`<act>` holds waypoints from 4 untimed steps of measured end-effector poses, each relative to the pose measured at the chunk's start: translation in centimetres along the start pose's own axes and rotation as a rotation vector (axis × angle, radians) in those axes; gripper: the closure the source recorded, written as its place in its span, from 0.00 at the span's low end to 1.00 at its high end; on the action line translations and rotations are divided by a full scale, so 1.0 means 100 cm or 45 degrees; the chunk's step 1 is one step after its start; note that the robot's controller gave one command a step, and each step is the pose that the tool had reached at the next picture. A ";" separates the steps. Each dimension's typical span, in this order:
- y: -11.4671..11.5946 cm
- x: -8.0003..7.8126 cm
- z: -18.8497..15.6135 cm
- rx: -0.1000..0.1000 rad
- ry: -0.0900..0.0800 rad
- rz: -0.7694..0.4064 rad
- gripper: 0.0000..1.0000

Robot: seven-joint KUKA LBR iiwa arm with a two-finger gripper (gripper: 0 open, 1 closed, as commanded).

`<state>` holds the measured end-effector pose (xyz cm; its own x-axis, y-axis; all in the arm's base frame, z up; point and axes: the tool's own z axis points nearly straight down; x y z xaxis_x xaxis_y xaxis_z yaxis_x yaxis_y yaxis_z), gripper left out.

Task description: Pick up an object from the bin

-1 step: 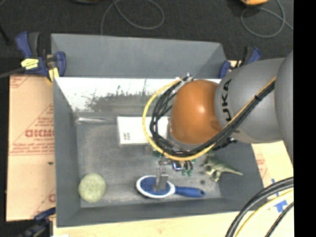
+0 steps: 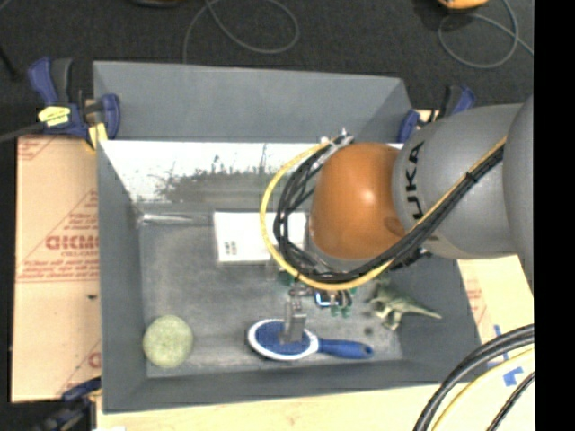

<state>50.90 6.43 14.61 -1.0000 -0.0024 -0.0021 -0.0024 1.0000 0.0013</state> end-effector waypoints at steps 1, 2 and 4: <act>-0.012 0.032 0.066 -0.001 -0.004 0.108 0.00; -0.017 0.036 0.059 0.000 0.000 0.113 0.00; -0.033 0.028 0.076 -0.001 0.006 0.270 0.00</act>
Offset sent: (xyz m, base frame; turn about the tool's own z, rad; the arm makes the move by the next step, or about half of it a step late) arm -0.0362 -0.0193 -0.0403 0.0848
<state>48.12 3.11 7.01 -0.9780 0.2084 0.0030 0.2084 0.9780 0.0018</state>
